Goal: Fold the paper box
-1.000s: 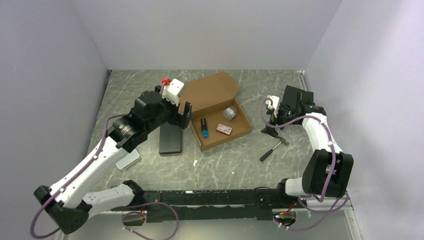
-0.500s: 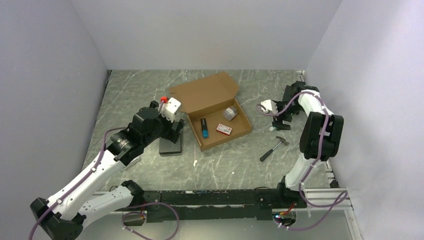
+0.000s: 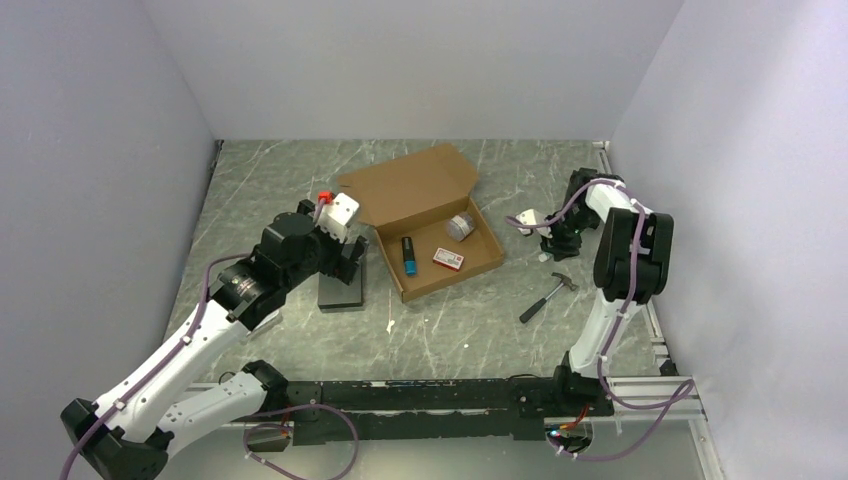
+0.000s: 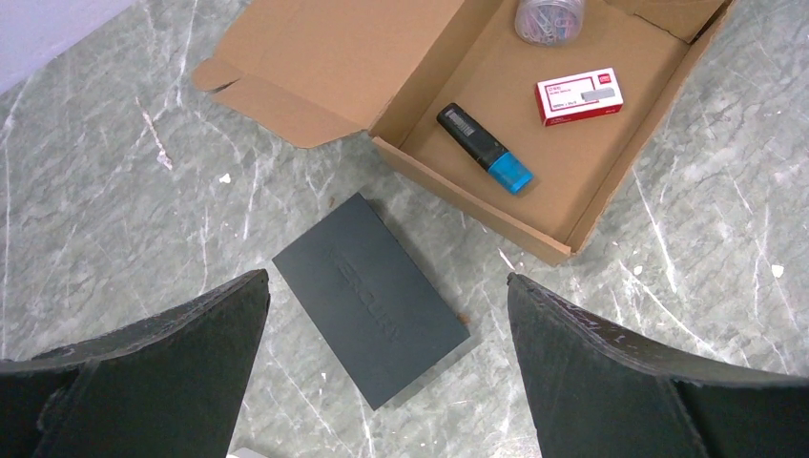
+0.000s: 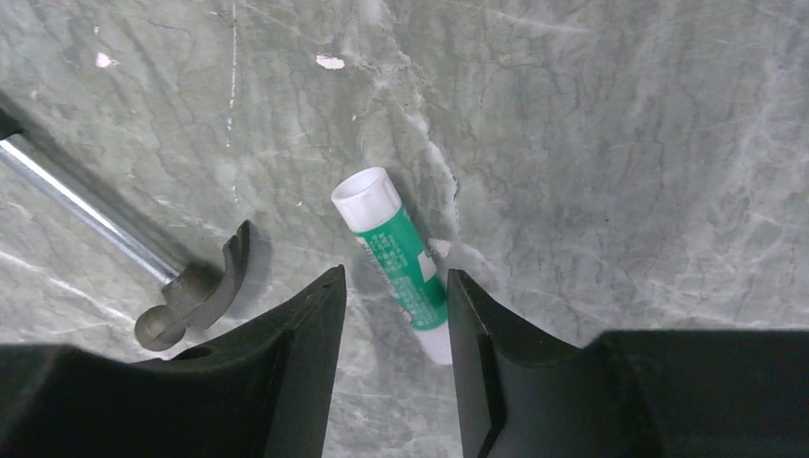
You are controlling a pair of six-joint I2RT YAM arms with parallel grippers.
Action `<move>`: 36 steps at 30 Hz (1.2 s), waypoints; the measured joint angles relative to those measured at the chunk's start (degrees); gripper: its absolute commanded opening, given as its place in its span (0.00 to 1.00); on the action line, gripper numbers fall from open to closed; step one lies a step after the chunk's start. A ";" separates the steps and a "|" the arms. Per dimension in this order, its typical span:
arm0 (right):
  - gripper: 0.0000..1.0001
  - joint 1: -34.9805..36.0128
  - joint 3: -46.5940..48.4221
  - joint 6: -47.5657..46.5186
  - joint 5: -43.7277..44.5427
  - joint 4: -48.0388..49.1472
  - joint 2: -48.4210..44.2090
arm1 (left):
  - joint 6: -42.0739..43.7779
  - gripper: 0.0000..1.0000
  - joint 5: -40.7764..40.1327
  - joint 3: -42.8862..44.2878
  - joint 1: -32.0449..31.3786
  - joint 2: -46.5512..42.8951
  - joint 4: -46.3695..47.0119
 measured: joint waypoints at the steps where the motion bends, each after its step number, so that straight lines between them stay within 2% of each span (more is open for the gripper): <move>1: 0.39 0.15 0.00 0.13 0.24 0.33 0.42 | 0.00 1.00 0.11 0.02 0.09 0.02 0.00; 4: 0.31 0.59 0.00 0.61 0.98 1.18 1.29 | 0.04 1.00 0.26 0.00 0.31 0.02 0.04; 6: 0.20 0.74 0.00 0.94 1.29 1.77 1.49 | 0.07 1.00 0.26 0.00 0.46 0.02 0.17; 8: 0.16 0.96 -0.02 1.62 1.42 2.69 1.53 | 0.11 1.00 0.28 0.00 0.55 0.02 0.42; 12: 0.17 0.98 -0.26 2.67 1.42 4.22 1.51 | 0.13 0.99 0.28 0.00 0.76 0.02 0.42; 16: 0.24 0.98 -1.64 4.31 1.31 6.12 0.70 | 0.13 1.00 0.28 0.00 0.79 0.02 0.42; 18: 0.23 0.98 -3.10 5.22 1.14 7.80 -0.22 | 0.13 1.00 0.31 0.00 0.79 0.02 0.42; 19: 0.20 0.98 -3.98 5.60 1.03 8.76 -0.81 | 0.13 1.00 0.31 0.00 0.79 0.02 0.42; 22: 0.00 0.98 -5.90 6.95 0.68 11.19 -2.03 | 0.13 1.00 0.31 -0.02 0.79 0.02 0.42; 30: 0.00 0.94 -8.28 16.81 -3.80 16.74 -3.85 | 0.13 1.00 0.33 -0.02 1.14 0.02 0.42; 36: 0.00 4.31 -8.87 27.91 -10.27 16.55 -10.60 | 0.13 1.00 0.74 -0.02 1.79 0.04 0.44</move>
